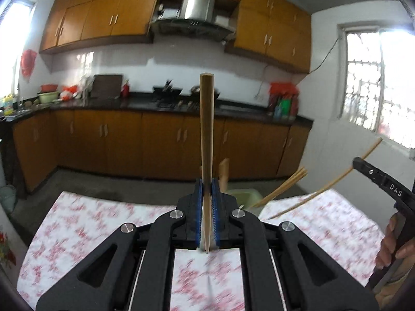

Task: Organize utensils
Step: 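Lift both held chopsticks and carry them over the green holder, then open both tools to drop the chopsticks into the holder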

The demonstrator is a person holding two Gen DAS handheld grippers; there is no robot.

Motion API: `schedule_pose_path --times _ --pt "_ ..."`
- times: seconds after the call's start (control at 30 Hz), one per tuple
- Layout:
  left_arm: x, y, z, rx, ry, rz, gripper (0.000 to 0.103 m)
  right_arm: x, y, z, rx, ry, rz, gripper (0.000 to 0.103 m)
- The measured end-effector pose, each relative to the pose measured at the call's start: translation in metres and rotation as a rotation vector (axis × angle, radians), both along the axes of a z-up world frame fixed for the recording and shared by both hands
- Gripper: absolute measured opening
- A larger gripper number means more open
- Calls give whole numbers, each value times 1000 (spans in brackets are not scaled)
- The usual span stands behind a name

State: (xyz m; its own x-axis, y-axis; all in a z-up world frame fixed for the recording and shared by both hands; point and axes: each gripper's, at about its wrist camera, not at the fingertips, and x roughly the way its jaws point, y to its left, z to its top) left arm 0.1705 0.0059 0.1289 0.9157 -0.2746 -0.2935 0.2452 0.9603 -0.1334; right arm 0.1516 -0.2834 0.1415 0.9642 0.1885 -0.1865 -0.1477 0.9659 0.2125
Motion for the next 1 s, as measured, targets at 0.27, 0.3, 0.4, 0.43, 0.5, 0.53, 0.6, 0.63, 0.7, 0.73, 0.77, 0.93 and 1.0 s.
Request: schedule_pose_path --times 0.27,0.3,0.4,0.43,0.5,0.53,0.6,0.63,0.7,0.73,0.77,0.93,1.0 --pt "24 -23 28 -90 -143 49 8 31 21 18 -8 -47 30 8" --pt "29 -26 28 -98 -157 59 8 36 23 16 -10 -37 29 8" --pt "48 -35 20 -94 -178 76 8 59 27 5 -20 14 30 8" --pt "53 -39 15 -86 -178 78 8 67 29 0 -28 30 29 8" --pt "64 -46 2 -66 -158 73 8 73 34 -7 -42 52 27 8" --pt "69 -48 -5 -61 -143 68 8 77 35 -10 -48 64 29 8" --pt "74 -50 -17 -60 -111 64 8 82 37 -15 -54 77 32 8" --pt "77 -50 -24 -61 -92 64 8 85 37 -16 -56 83 33 8" --pt "81 -49 -32 -68 -62 60 8 88 39 -20 -58 95 33 8" --pt "83 -49 -35 -69 -46 55 8 90 39 -21 -57 103 34 9" --pt "82 -49 -37 -68 -40 53 8 90 39 -22 -55 105 32 10" --pt "79 -45 -32 -73 -36 35 13 82 37 -18 -50 79 10 35" --pt "71 -41 -25 -84 -49 27 29 73 34 -12 -50 58 0 42"
